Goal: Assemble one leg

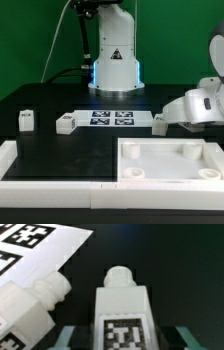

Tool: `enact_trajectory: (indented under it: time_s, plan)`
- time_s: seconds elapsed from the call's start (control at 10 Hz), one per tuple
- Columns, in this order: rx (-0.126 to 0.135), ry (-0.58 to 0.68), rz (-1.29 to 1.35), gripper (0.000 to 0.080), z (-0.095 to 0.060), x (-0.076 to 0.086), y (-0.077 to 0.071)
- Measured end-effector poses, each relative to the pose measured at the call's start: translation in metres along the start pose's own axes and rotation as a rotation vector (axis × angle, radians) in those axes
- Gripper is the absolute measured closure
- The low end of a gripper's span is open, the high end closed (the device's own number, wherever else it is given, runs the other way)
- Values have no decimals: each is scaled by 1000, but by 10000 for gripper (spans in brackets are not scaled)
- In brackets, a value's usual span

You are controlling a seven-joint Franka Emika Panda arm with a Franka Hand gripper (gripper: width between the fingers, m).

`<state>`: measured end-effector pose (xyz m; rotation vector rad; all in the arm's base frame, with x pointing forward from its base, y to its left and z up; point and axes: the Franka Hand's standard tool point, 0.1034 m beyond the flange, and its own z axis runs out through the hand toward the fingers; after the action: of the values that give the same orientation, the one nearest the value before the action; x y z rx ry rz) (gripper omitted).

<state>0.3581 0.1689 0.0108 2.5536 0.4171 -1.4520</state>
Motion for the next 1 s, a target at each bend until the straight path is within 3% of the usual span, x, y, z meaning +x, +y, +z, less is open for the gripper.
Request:
enact_trajectory:
  time_s: [0.1, 0.4, 0.5, 0.6, 0.8, 0.9, 1.0]
  plan:
    - [0, -3, -4, 510, -2, -1, 1]
    - [-7, -37, -16, 509, -38, -46, 16]
    - [-8, -35, -12, 509, -47, -53, 18]
    - [-9, -19, -11, 509, -54, -54, 18]
    - [-9, -19, -12, 509, -53, -54, 18]
    - [1, 100, -9, 509, -61, -39, 16]
    - [4, 225, -3, 508, -66, -39, 17]
